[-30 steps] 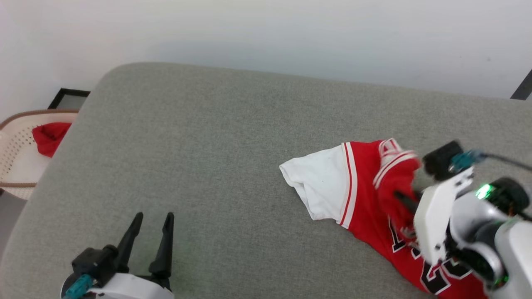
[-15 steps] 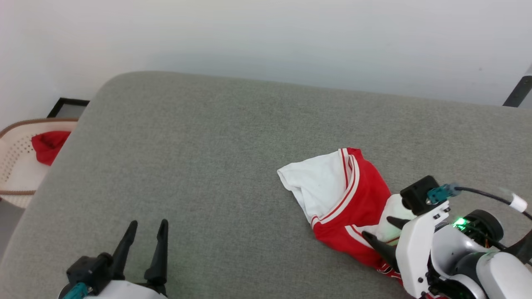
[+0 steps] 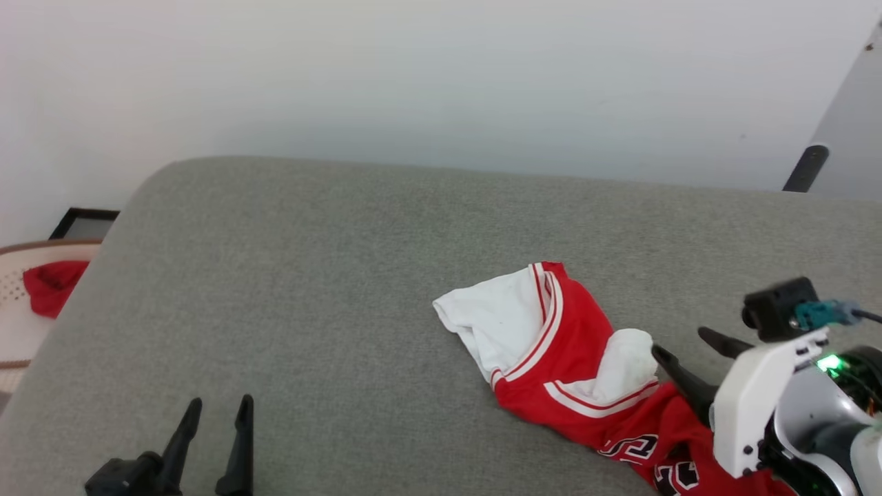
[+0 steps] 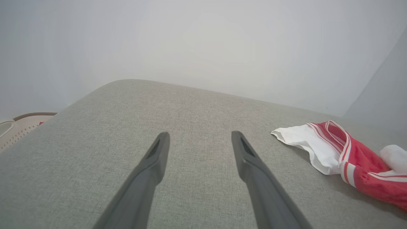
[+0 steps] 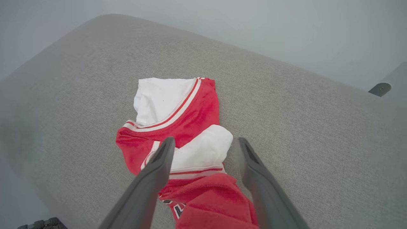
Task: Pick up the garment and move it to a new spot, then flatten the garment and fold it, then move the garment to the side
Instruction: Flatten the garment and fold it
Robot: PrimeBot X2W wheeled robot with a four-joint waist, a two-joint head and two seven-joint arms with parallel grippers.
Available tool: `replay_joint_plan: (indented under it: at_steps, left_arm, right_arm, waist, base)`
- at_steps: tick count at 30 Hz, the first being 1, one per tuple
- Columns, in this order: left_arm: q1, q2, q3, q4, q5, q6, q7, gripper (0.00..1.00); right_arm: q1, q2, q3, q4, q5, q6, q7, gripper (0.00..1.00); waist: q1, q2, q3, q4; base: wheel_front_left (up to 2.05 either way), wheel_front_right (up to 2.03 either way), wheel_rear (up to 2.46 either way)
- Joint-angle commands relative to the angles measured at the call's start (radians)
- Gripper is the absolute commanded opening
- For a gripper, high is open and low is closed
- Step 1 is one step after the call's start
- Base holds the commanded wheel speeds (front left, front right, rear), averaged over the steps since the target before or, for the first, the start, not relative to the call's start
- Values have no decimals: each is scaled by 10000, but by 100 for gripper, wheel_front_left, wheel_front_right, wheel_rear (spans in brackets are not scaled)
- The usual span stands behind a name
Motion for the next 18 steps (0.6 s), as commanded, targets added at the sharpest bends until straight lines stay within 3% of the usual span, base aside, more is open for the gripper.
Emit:
replay_joint_plan:
  at_steps: [1,9,18]
  left_arm:
    - [97,40,33,-55,67,8,-35,100]
    - [115,100,-52,-151,84,-4,-16,100]
    - [-179,48,-368,-138,90,-56,61,100]
  right_arm:
    - [242,89,-163,-41,-96,-3,-26,100]
    - [637,403,-614,-61,-246,-3,136,100]
    - [-272,522,-835,856,-192,-3,800,100]
  waist:
    - [0,0,-107,-128]
    - [0,0,-89,-167]
    - [0,0,279,236]
  base:
    - [0,0,0]
    - [0,0,0]
    - [0,0,0]
